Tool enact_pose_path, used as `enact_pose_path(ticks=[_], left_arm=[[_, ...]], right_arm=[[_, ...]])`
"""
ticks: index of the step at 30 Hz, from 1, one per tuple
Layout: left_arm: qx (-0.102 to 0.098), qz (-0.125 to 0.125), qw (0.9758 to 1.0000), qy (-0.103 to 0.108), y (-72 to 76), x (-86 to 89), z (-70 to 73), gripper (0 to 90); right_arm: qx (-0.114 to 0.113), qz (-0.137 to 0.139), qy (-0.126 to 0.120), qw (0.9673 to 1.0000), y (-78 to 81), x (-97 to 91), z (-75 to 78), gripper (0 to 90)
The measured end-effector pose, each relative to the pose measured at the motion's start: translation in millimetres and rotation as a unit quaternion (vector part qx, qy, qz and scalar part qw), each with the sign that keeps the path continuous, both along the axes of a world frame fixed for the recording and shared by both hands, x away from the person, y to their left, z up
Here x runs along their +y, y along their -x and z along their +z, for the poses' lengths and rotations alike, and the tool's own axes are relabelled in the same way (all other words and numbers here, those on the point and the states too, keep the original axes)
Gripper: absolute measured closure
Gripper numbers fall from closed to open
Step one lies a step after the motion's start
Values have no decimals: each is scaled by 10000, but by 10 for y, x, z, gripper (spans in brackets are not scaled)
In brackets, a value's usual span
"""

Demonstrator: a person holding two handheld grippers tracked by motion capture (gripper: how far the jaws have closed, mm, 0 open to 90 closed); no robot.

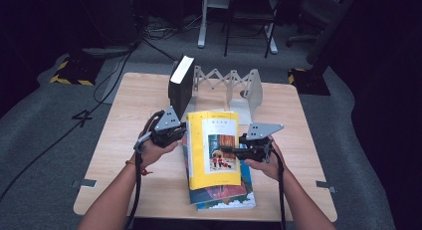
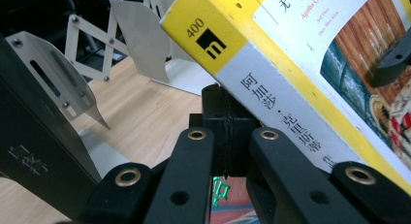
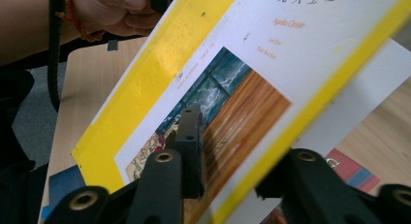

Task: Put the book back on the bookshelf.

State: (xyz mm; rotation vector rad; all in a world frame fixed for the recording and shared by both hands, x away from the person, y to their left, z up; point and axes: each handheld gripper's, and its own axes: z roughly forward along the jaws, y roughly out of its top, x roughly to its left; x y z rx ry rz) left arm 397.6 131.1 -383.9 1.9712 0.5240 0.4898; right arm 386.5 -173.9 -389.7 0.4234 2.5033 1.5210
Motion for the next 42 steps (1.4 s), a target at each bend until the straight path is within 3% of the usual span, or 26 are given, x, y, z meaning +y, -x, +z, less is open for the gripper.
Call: enact_pose_path(ticks=[10,14,19,26,30,33,34,36,40,41,42], left_arm=[[-211,-63,9997,79,59,1,227,898],[-283,4,9995,135,105,-21,228,896],[-269,-2,9993,263,159,-16,184,852],[-227,80,9997,47,284,-61,8,747],[52,83,10000,-13,348,-56,-217,675],[152,193,9997,-70,399,-51,-340,540],[175,193,9996,-83,431,-49,-391,540],[310,186,9993,-120,467,-46,-445,398],[427,245,9972,-558,592,-44,-523,319],[348,365,9956,-787,628,-42,-539,292],[348,365,9956,-787,628,-42,-539,294]], right_arm=[[-504,-307,-158,9981,50,-36,139,830],[-560,-280,-284,9976,76,-79,120,839],[-790,-179,-355,9961,186,-130,90,846],[-970,-109,-408,9944,314,-189,71,848],[-973,-123,-481,9940,324,-222,39,849],[-978,-130,-487,9939,333,-237,29,849],[-977,-131,-486,9939,336,-244,25,849],[-971,-133,-479,9940,340,-258,19,848],[-962,-151,-475,9941,342,-268,11,848],[-963,-154,-483,9941,344,-271,9,847],[-971,-157,-482,9940,347,-273,8,847]])
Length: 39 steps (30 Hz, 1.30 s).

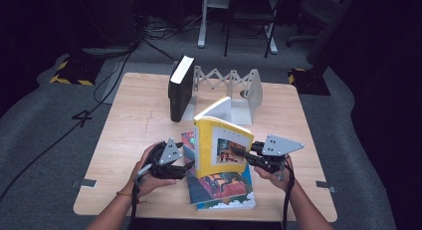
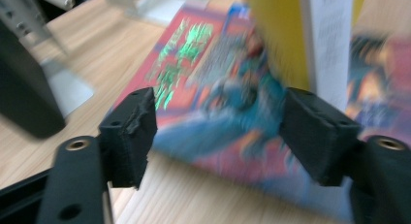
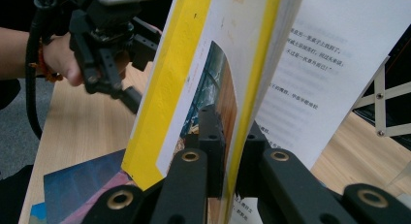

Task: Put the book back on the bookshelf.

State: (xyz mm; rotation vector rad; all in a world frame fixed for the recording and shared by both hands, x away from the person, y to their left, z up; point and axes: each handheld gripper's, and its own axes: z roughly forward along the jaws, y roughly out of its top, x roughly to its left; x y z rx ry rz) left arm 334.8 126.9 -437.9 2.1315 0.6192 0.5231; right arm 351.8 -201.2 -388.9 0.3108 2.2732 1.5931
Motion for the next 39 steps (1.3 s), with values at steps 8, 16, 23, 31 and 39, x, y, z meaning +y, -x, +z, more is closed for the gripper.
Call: enact_pose_path(ticks=[8,16,23,31,39], left_arm=[[340,-356,9988,64,259,34,-73,267],[572,-736,9943,523,235,-223,-102,290],[574,-768,9926,745,96,-387,-110,407],[211,-631,9906,1198,-4,-418,-18,539],[11,-759,9911,1093,-8,-427,38,667]], right_arm=[[-32,-20,-5,10000,15,2,-7,847],[-47,-18,-43,10000,34,-8,-19,846],[-106,4,-18,9999,84,-34,-23,841],[-183,-110,25,9998,119,-70,-49,794],[-142,-675,45,9976,50,-154,-102,596]])
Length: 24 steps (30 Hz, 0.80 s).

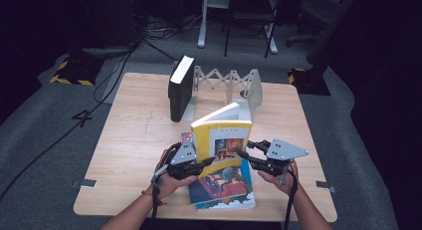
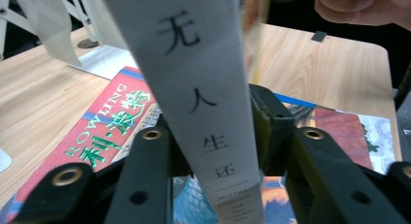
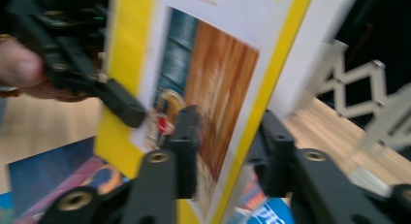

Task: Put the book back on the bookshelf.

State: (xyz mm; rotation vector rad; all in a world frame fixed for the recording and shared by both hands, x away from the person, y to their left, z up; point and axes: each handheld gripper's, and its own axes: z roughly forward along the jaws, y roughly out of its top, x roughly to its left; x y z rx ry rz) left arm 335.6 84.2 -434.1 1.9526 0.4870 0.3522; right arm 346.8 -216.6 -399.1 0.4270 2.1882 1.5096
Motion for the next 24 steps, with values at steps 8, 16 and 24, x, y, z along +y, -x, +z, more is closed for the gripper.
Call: enact_pose_path(ticks=[8,16,24], left_arm=[[-96,-29,9999,-23,25,-35,3,711],[-341,-111,9994,-22,79,-103,27,702],[-479,-41,9983,325,79,-162,185,658]], right_arm=[[172,-421,149,9989,-100,28,-98,440],[448,-178,274,9985,-152,124,-229,401],[394,-79,224,9989,-129,106,-235,444]])
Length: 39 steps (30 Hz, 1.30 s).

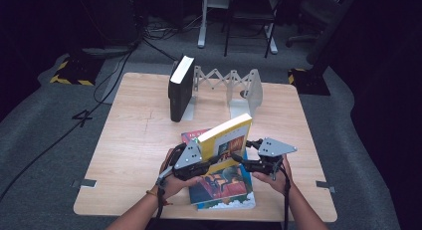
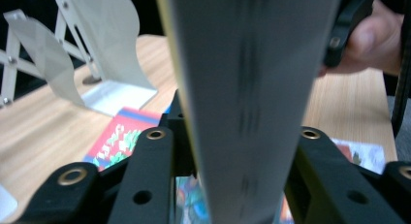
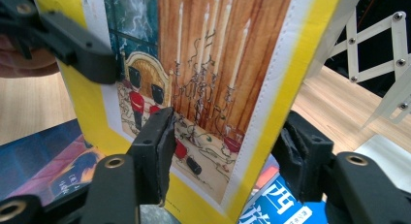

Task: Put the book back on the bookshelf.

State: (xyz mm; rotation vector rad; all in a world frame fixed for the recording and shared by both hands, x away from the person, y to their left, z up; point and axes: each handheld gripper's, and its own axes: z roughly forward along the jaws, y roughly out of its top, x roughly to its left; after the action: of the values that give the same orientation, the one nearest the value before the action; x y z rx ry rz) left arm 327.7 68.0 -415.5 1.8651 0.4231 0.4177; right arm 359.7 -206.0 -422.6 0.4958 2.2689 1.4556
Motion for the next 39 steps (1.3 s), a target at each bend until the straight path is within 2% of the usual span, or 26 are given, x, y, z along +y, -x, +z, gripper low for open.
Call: enact_pose_path(ticks=[4,10,14,19,25,31,32,35,39], left_arm=[[-4,25,9997,223,-8,-16,71,647],[-172,140,9991,360,3,-24,213,653],[-131,89,9988,461,-17,-35,219,728],[-96,70,9990,424,-22,-27,231,739],[-42,95,9991,399,-40,-11,248,745],[-56,232,9990,384,-81,58,270,750],[-60,316,9987,405,-92,81,283,750],[-129,407,9984,364,-113,116,314,751],[-203,570,9978,282,-144,162,343,751]], right_arm=[[-32,-11,20,10000,10,4,3,443],[-20,17,-14,10000,14,0,1,436],[-29,-10,18,10000,15,13,0,420],[-42,-34,59,10000,17,25,1,407],[76,-91,231,9997,16,5,5,340],[258,-257,260,9990,6,-145,28,313],[284,-292,278,9988,9,-172,28,311],[307,-464,500,9972,45,-322,-11,312],[362,-649,616,9953,69,-496,-55,312]])
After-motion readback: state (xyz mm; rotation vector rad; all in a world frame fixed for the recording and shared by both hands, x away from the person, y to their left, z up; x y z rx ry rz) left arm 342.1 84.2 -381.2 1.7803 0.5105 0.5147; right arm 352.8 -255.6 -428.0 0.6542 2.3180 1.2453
